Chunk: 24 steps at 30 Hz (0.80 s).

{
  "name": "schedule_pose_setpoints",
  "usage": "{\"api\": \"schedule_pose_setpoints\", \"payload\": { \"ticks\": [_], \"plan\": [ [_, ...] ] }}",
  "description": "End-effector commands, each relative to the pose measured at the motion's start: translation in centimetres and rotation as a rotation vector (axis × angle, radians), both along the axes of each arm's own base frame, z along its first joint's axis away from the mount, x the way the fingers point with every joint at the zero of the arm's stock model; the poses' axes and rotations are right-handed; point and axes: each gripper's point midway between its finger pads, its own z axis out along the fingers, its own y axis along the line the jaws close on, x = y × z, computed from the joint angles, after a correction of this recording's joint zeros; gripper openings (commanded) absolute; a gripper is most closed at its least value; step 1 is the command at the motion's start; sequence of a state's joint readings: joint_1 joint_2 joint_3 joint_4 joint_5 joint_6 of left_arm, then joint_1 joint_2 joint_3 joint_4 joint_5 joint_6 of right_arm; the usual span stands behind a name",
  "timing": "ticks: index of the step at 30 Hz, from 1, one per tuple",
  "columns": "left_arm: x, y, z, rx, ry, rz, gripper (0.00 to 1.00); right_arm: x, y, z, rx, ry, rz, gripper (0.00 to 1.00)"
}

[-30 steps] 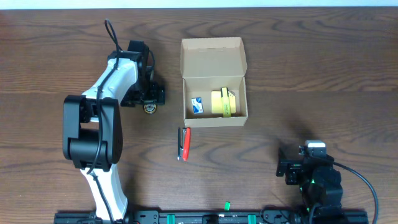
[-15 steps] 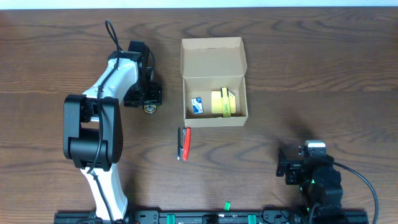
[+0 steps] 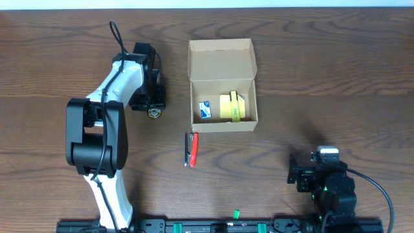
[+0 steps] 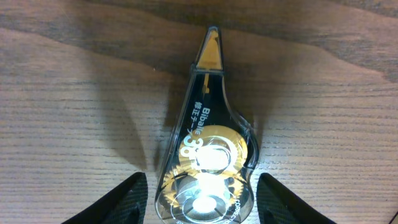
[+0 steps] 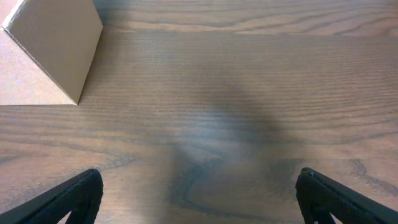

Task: Pack container
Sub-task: 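Lower the left gripper and close it on the correction tape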

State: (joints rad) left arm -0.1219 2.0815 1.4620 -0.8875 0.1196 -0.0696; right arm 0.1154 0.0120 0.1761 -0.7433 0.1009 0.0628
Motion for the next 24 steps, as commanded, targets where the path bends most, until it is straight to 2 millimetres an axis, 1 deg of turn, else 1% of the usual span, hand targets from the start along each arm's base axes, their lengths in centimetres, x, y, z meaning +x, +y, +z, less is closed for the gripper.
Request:
{"api": "schedule_pose_setpoints", "payload": {
  "ticks": [1, 9, 12, 21, 23, 24],
  "plan": [
    [0.1, 0.1, -0.7, 0.016, 0.009, -0.016, 0.58, -0.1, -0.1, -0.5, -0.012, 0.011, 0.005, 0.99],
    [-0.4, 0.1, -1.2, 0.017, 0.020, -0.016, 0.56, -0.1, -0.1, -0.5, -0.012, 0.011, 0.005, 0.99],
    [-0.5, 0.1, -1.4, 0.018, 0.023, -0.016, 0.53, -0.1, -0.1, -0.5, -0.012, 0.011, 0.005, 0.99],
    [-0.7, 0.1, -1.7, 0.018, 0.031, -0.016, 0.53, -0.1, -0.1, -0.5, -0.012, 0.011, 0.005, 0.99],
    [-0.9, 0.0, -2.1, 0.010, 0.043, -0.016, 0.52, -0.1, -0.1, -0.5, -0.012, 0.011, 0.005, 0.99],
    [-1.0, -0.1, -2.4, 0.003, 0.054, -0.016, 0.49, -0.1, -0.1, -0.5, -0.012, 0.011, 0.005, 0.99]
  ]
}}
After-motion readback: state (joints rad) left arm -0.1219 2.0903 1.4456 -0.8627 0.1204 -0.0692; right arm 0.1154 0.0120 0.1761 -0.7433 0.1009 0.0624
